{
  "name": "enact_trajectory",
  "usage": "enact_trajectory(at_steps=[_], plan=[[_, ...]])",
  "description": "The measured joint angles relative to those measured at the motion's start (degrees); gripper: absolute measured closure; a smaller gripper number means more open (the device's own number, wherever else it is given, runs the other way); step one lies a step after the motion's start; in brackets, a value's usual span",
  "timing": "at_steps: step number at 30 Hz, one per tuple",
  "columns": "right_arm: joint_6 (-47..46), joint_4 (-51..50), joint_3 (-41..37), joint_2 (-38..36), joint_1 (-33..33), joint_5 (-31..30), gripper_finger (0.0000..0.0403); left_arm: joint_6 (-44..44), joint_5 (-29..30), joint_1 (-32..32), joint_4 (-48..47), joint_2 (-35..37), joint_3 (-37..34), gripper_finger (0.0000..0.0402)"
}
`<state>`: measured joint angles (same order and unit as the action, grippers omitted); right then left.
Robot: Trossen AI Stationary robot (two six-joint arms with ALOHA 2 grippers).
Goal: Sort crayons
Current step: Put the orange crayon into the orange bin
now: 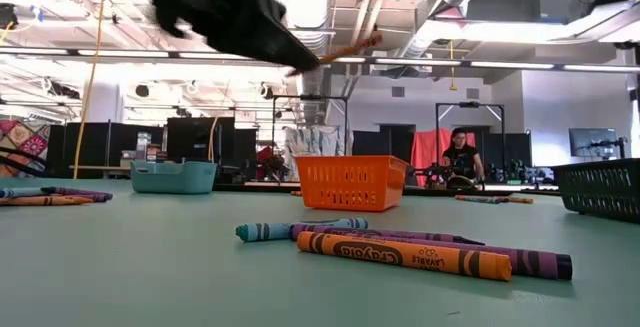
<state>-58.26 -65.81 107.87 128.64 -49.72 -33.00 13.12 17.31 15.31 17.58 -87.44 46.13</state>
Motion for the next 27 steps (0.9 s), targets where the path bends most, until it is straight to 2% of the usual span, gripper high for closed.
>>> enact_trajectory(at_steps=[5, 12, 18, 24, 27], plan=[[-2.6, 0.01, 0.0, 0.01, -1.36, -2.34, 0.0274, -6.65, -0.63, -8.51, 2.65, 0.0, 0.0, 0.0401], [-2.86, -0.03, 0.0, 0.02, -1.72, -5.0, 0.0274, -16.57, -6.21, -16.42, 4.92, -0.9, 0.03, 0.0401], [-2.78, -0.19, 0.0, 0.02, -1.63, -6.49, 0.0274, -21.2, -11.01, -18.85, 5.4, -5.68, 2.11, 0.0401], [-2.92, 0.48, 0.0, 0.04, -1.63, -7.52, 0.0274, -23.1, -11.49, -20.33, 3.8, -11.77, 5.54, 0.0399], [-3.19, 1.31, 0.0, 0.04, -1.78, -7.49, 0.0274, -23.59, -11.44, -20.74, 1.01, -13.26, 7.55, 0.0384]])
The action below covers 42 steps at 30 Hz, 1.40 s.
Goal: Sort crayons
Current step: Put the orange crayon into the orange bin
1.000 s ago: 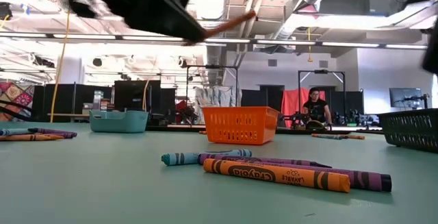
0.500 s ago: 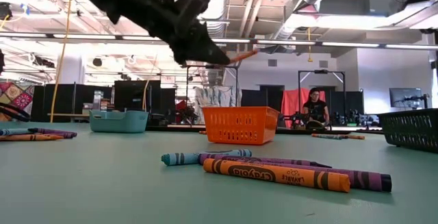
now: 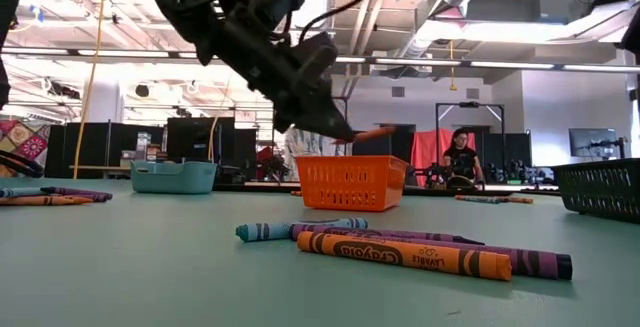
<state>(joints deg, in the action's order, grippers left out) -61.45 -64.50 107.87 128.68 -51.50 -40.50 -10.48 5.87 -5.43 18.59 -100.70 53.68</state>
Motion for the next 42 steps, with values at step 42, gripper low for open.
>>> enact_trajectory(at_steps=[42], plan=[[17.57, 17.44, 0.0, 0.0, -1.58, -2.94, 0.0274, -0.05, 7.78, 46.55, 3.97, -0.69, -6.47, 0.0239]])
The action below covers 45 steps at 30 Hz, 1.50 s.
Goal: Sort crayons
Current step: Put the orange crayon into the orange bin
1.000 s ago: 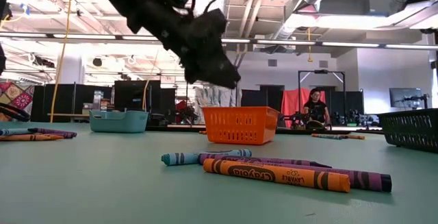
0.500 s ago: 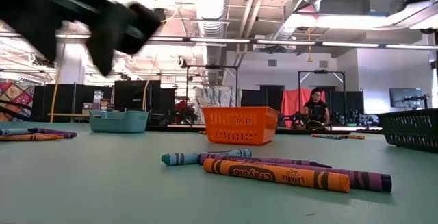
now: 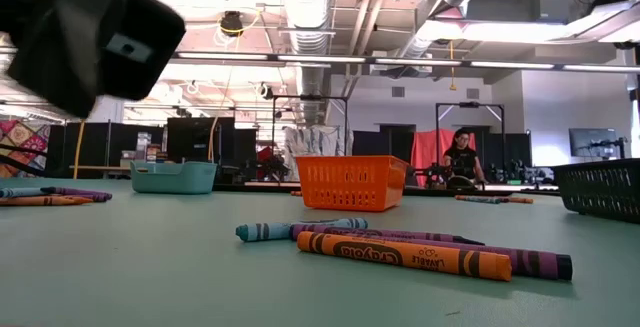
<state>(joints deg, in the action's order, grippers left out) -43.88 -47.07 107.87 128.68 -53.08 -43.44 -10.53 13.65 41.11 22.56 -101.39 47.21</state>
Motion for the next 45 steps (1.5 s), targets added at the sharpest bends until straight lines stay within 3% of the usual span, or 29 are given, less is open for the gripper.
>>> enact_trajectory(at_steps=[8, 18, 27, 32, 35, 45], plan=[[0.53, 0.76, 0.0, 0.0, -0.04, -0.07, 0.0274, -1.26, 3.52, 2.75, 1.68, -7.67, 6.9, 0.0239], [0.96, 2.87, 0.0, 0.0, -0.56, -0.2, 0.0274, -3.72, 7.45, 2.74, -5.62, -14.31, 15.29, 0.0239], [1.0, 3.73, 0.0, 0.0, -1.19, -0.28, 0.0274, -9.04, 8.44, 2.77, -4.84, -17.74, 16.86, 0.024], [1.03, 4.11, 0.0, 0.0, -1.22, -0.39, 0.0274, -12.03, 12.79, 2.84, -6.21, -17.83, 16.86, 0.0244], [1.05, 4.24, 0.0, 0.0, -1.22, -0.42, 0.0274, -12.45, 15.18, 2.76, -7.24, -17.83, 16.86, 0.0263], [2.13, 4.32, 0.0, 0.0, -1.22, -1.64, 0.0274, -7.56, 13.12, 2.57, -9.16, -17.79, 16.86, 0.0383]])
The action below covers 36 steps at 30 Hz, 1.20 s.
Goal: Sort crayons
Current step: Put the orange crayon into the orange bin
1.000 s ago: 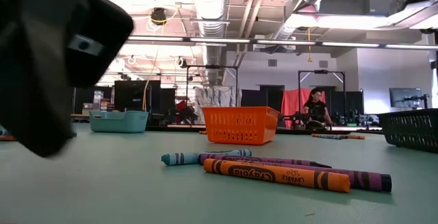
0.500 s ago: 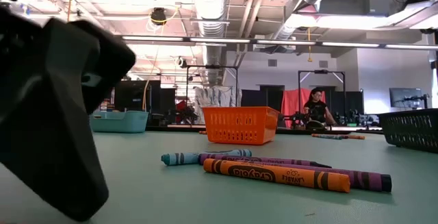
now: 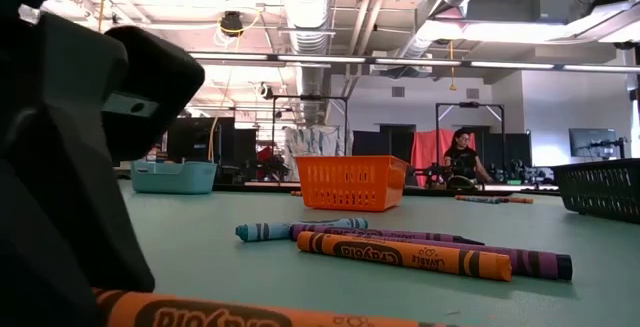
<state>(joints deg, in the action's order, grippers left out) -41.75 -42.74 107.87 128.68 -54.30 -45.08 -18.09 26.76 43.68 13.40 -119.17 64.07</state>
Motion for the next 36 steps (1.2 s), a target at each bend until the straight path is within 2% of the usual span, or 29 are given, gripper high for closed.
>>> enact_trajectory(at_steps=[13, 22, 30, 36], plan=[[0.62, -0.38, 0.0, 0.0, -0.15, -0.08, 0.0274, 8.9, 0.57, -0.27, -1.51, 1.67, -0.09, 0.04], [0.59, -4.33, -0.02, 0.0, -0.56, -2.85, 0.0275, 13.92, 7.29, -2.4, -8.51, 8.85, -0.13, 0.0401], [-8.01, -13.98, -0.02, 0.0, -0.59, -4.44, 0.028, 14.45, 17.34, -8.8, -16.1, 14.8, -0.11, 0.04], [-9.28, -16.58, -0.02, 0.0, -0.61, -4.82, 0.0281, 16.05, 17.9, -17.19, -16.63, 15.92, -0.11, 0.0398]])
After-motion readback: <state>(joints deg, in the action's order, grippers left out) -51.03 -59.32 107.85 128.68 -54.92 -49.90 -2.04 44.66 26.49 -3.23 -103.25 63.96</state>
